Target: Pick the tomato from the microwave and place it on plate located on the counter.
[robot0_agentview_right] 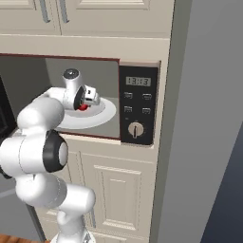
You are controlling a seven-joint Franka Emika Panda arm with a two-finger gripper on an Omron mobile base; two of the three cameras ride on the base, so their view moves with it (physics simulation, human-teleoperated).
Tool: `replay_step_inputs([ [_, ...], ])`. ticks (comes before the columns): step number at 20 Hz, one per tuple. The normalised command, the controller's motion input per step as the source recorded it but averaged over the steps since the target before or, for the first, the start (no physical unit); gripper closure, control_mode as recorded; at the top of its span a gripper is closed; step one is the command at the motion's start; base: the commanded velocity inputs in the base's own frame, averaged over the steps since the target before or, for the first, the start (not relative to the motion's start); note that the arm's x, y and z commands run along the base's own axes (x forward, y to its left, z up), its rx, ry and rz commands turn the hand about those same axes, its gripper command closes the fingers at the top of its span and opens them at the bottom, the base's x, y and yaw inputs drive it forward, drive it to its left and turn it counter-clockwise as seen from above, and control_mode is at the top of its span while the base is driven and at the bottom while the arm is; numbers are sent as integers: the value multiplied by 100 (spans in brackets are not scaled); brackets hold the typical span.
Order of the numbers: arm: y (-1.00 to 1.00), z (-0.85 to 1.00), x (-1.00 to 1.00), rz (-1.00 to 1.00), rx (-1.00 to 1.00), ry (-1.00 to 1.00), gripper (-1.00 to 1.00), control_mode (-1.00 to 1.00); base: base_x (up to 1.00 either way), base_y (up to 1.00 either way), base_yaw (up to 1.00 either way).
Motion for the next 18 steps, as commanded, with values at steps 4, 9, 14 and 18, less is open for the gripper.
replay_step_inputs([
  [4, -17, 1, -53, 0, 1, -5, 100, -100, 0, 0, 0],
  [9, -21, 17, -54, 0, 1, 0, 100, -100, 0, 0, 0],
  [14, -13, 26, -62, 0, 0, 0, 100, -100, 0, 0, 0],
  [18, -11, 30, -71, 0, 0, 3, 100, -100, 0, 0, 0],
])
